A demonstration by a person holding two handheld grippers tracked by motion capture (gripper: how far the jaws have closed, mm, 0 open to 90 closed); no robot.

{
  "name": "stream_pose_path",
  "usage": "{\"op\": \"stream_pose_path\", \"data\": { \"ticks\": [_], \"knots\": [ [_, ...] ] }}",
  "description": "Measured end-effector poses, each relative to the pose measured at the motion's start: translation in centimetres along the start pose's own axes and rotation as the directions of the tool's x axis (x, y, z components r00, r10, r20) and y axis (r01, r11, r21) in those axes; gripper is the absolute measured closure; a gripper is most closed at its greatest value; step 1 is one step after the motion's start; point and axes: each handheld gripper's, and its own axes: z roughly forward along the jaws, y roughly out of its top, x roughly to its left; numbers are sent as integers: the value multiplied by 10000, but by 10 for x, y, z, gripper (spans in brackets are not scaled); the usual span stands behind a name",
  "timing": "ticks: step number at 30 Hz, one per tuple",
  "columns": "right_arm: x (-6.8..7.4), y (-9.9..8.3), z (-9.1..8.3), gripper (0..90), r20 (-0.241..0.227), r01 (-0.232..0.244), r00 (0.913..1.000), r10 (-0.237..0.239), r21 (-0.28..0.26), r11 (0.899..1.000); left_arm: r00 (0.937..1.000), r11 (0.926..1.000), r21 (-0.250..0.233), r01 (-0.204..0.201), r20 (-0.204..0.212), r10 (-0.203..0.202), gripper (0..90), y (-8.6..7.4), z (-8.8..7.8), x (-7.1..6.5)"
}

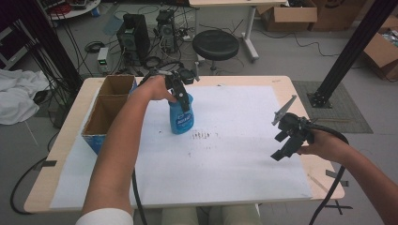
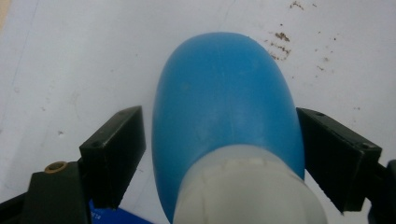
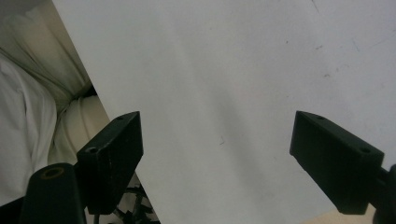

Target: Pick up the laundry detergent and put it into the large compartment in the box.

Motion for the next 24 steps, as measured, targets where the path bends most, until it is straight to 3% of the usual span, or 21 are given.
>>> {"op": "stream_pose_path", "data": {
  "ticks": [24],
  "knots": [
    [0, 1, 3, 170, -40, 15, 10000, -15, 46, 10000, 10000, 9997, -226, -27, -45, 26, 282, -5, -1, 2]
  ]
}}
